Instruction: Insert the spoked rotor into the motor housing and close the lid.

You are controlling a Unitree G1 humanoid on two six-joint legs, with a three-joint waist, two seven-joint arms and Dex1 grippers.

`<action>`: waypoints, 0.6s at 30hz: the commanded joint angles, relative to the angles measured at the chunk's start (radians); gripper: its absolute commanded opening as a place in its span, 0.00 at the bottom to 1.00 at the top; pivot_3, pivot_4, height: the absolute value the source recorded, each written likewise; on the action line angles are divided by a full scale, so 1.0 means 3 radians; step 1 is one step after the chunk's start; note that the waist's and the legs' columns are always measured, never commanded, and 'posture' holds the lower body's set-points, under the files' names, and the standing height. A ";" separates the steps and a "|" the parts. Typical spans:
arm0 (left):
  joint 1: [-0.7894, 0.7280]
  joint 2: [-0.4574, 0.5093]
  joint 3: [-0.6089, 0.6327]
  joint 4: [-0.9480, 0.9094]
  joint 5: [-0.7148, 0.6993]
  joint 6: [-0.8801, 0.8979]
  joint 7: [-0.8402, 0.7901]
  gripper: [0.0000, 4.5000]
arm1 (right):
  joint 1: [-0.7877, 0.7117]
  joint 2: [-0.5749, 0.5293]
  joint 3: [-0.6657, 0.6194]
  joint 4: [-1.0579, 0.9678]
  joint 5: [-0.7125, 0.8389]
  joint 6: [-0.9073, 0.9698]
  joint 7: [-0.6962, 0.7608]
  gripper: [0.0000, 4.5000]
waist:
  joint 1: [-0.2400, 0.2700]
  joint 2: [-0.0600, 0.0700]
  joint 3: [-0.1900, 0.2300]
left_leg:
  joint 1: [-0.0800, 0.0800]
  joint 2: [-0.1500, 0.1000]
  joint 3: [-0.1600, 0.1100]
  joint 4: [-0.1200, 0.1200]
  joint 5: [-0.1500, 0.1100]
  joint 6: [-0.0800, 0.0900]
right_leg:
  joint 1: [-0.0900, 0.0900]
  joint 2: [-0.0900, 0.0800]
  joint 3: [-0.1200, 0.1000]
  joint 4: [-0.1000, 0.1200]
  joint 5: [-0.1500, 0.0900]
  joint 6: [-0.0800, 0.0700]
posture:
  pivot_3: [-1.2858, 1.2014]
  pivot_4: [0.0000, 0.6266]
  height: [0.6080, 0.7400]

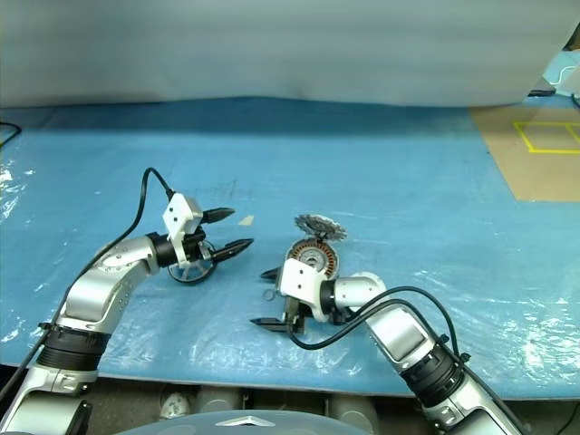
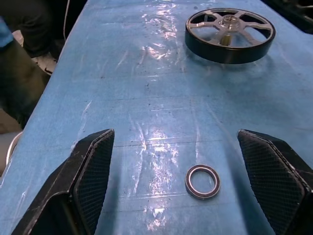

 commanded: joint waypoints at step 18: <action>0.0042 -0.0019 0.0015 0.0059 0.0009 -0.0219 -0.0039 1.00 | 0.0079 -0.0060 -0.0384 -0.0107 0.0356 0.0208 0.0172 0.93 | 0.0007 -0.0003 -0.0001 | 0.0003 -0.0001 -0.0001 0.0007 -0.0001 0.0002 | 0.0007 -0.0004 0.0000 0.0004 0.0000 0.0000 | 0.52 0.24 1.00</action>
